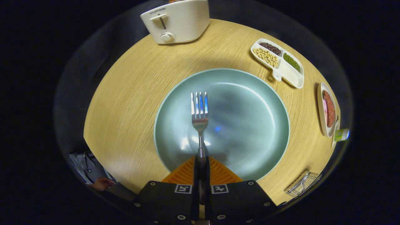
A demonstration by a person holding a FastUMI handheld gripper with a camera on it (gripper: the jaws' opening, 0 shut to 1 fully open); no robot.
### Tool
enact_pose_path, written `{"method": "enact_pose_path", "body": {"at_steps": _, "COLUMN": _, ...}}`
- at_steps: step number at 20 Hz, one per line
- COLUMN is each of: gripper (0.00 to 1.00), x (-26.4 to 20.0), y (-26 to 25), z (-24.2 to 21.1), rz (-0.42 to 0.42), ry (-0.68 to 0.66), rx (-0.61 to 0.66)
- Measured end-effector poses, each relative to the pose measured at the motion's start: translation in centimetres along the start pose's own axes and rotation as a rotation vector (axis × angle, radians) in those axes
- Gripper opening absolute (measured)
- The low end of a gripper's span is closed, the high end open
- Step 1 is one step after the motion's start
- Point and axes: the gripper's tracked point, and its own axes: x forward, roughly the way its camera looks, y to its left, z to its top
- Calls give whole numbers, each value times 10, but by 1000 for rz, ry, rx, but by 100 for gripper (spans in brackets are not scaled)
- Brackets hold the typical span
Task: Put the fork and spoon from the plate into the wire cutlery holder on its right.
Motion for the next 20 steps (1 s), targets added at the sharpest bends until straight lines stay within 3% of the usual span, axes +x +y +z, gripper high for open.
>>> {"method": "enact_pose_path", "body": {"at_steps": 5, "gripper": 6, "x": -36, "y": -26, "z": 0, "rz": 9, "ry": -118, "rx": 108}}
{"method": "enact_pose_path", "body": {"at_steps": 9, "gripper": 6, "x": -82, "y": -69, "z": -13, "rz": -36, "ry": -208, "rx": 224}}
{"method": "enact_pose_path", "body": {"at_steps": 17, "gripper": 6, "x": -133, "y": -192, "z": -110, "rz": -187, "ry": -259, "rx": 520}}
{"method": "enact_pose_path", "body": {"at_steps": 20, "gripper": 6, "x": -135, "y": -216, "z": -144, "rz": -223, "ry": -258, "rx": 612}}
